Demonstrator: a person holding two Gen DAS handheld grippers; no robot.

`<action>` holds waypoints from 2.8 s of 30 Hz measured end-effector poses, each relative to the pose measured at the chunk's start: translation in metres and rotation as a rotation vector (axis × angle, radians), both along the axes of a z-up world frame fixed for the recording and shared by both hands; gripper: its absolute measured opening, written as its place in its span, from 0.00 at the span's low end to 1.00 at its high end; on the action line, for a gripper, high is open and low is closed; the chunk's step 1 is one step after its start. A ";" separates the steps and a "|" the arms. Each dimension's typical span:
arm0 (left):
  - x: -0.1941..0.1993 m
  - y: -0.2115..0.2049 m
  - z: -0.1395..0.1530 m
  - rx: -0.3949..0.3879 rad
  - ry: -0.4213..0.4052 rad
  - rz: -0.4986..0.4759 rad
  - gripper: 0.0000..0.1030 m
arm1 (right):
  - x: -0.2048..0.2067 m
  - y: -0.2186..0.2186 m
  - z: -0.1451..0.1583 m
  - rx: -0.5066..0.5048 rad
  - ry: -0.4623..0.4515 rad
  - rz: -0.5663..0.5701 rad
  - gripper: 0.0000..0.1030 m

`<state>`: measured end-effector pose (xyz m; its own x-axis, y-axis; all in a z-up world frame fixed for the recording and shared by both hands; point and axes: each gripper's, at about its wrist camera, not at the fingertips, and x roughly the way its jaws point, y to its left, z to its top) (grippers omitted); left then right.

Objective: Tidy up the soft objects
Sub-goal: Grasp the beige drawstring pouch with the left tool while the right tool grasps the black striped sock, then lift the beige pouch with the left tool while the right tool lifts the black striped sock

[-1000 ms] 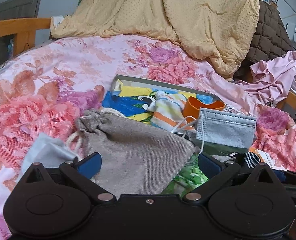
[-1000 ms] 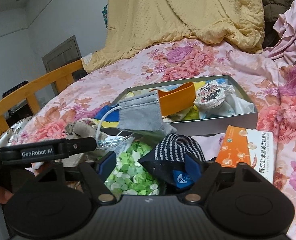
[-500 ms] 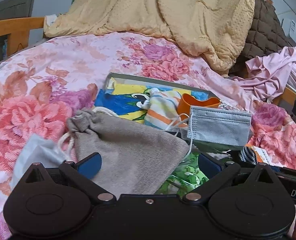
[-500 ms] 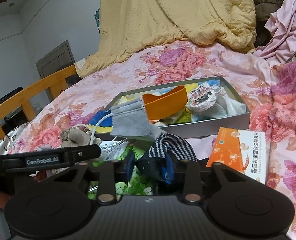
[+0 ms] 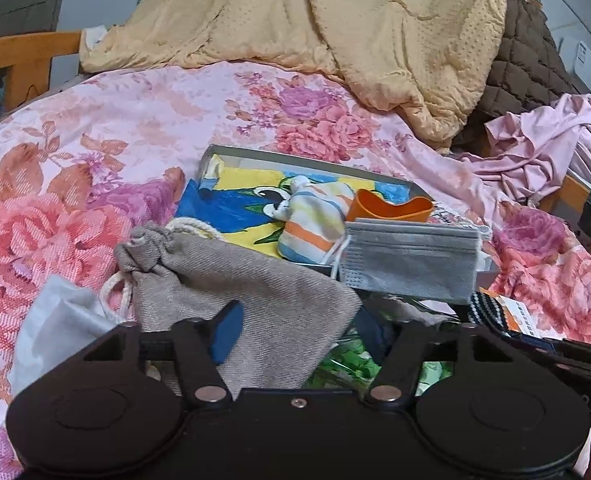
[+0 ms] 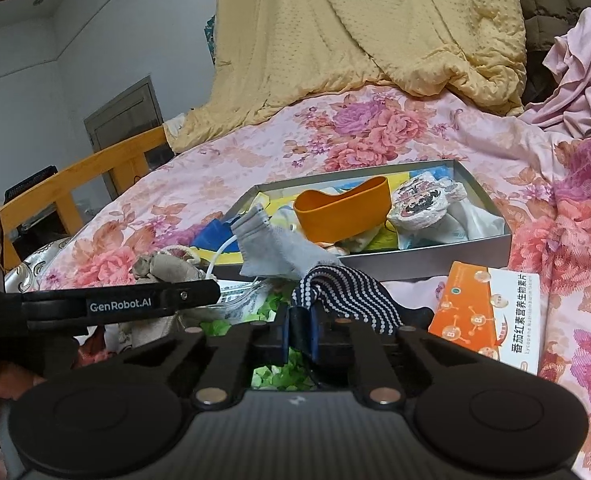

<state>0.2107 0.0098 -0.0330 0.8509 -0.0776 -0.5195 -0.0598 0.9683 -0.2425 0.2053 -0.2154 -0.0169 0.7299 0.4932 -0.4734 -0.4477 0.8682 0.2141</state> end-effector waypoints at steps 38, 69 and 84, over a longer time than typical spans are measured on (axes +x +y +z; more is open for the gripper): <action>-0.079 -0.018 0.094 -0.055 -0.048 -0.062 0.03 | -0.050 -0.025 0.066 0.274 -0.073 0.119 0.04; 0.039 -0.023 0.159 -0.070 -0.222 -0.095 0.03 | 0.095 -0.026 0.127 0.183 -0.310 -0.075 0.04; 0.130 -0.018 0.118 -0.084 -0.205 -0.019 0.03 | 0.162 -0.027 0.069 0.194 -0.156 -0.118 0.04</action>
<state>0.3403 -0.0081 0.0847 0.9360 -0.1306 -0.3270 0.0175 0.9448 -0.3272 0.3677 -0.2429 0.0521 0.8443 0.4711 -0.2554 -0.3869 0.8657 0.3177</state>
